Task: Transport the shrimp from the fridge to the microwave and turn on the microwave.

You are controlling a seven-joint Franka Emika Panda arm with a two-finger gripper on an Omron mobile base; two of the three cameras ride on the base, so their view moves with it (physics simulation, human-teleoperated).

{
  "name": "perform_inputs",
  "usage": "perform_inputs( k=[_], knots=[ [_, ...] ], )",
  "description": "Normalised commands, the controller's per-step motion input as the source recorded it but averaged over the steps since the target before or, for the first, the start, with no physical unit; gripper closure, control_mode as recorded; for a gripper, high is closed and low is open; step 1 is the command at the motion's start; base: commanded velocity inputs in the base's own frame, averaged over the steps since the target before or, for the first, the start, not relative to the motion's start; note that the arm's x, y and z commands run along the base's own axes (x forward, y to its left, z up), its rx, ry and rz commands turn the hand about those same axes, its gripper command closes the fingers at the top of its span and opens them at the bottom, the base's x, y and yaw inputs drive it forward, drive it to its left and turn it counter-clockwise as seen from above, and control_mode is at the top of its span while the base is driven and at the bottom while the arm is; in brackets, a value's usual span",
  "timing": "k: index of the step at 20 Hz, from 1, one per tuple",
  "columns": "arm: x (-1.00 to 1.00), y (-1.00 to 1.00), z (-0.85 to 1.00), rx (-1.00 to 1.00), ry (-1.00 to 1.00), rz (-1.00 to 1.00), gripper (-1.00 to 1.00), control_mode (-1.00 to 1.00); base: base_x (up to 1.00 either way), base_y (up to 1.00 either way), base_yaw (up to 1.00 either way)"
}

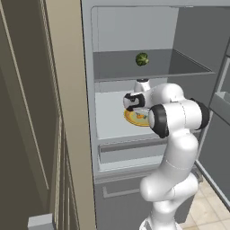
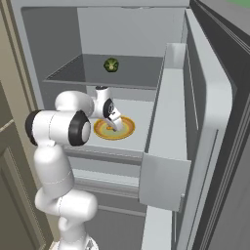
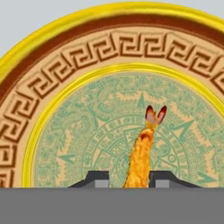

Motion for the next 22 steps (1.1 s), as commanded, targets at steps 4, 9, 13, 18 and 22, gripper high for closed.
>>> perform_inputs(
  k=[4, 9, 13, 18, 22],
  knots=[
    [-0.15, 0.00, -0.15, 0.00, 0.00, 0.00, 1.00, -1.00, 0.00, 0.00, 0.00],
    [-0.16, 0.04, -0.13, 0.00, 0.00, 0.00, 1.00, -1.00, 0.00, 0.00, 0.00],
    [-0.15, 0.12, -0.10, 0.00, 0.00, 0.00, 1.00, -1.00, 0.00, 0.00, 0.00],
    [-0.13, 0.12, -0.04, 0.00, 0.00, 0.00, 1.00, -1.00, 0.00, 0.00, 0.00],
    [-0.08, 0.07, 0.00, 0.00, 0.00, 0.00, 1.00, -1.00, 0.00, 0.00, 0.00]
  ],
)
